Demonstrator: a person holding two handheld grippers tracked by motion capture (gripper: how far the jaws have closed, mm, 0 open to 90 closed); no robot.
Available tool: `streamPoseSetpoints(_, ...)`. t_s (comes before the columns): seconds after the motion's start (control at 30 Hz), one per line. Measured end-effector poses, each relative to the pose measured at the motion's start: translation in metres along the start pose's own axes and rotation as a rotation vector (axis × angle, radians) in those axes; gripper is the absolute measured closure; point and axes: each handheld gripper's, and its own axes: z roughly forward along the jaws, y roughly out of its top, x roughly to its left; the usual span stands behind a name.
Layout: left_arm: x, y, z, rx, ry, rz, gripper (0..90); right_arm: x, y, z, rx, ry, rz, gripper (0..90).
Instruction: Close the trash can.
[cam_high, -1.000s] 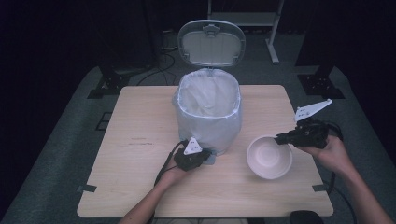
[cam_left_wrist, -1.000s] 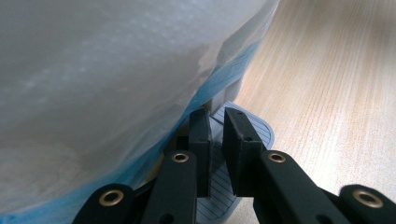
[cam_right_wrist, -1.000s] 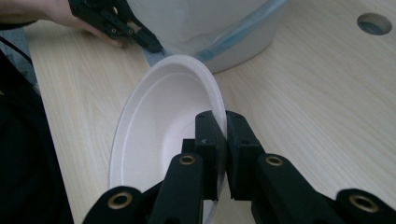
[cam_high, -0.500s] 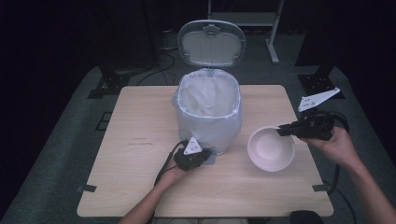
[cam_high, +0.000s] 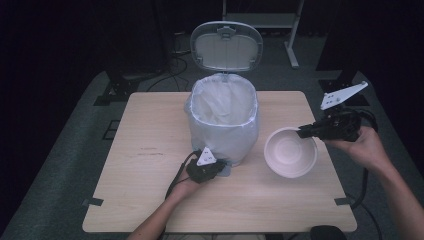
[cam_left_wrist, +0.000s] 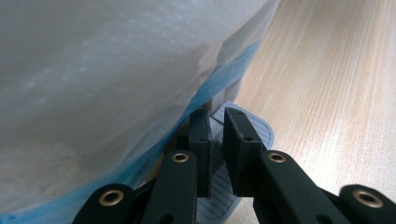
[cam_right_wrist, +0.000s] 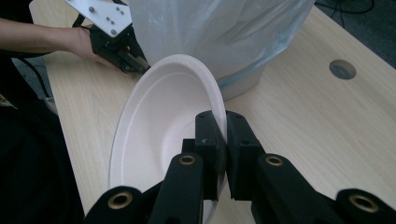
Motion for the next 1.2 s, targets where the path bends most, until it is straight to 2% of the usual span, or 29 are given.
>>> streamPoseSetpoints(0.7, 0.0, 0.0, 0.0, 0.003, 0.001, 0.004, 81.7, 0.006, 0.04, -0.027, -0.027, -0.004, -0.032, 84.2)
streamPoseSetpoints(1.2, 0.0, 0.0, 0.0, 0.002, 0.001, 0.003, 81.7, 0.01, 0.069, -0.041, -0.033, -0.017, -0.074, 84.2)
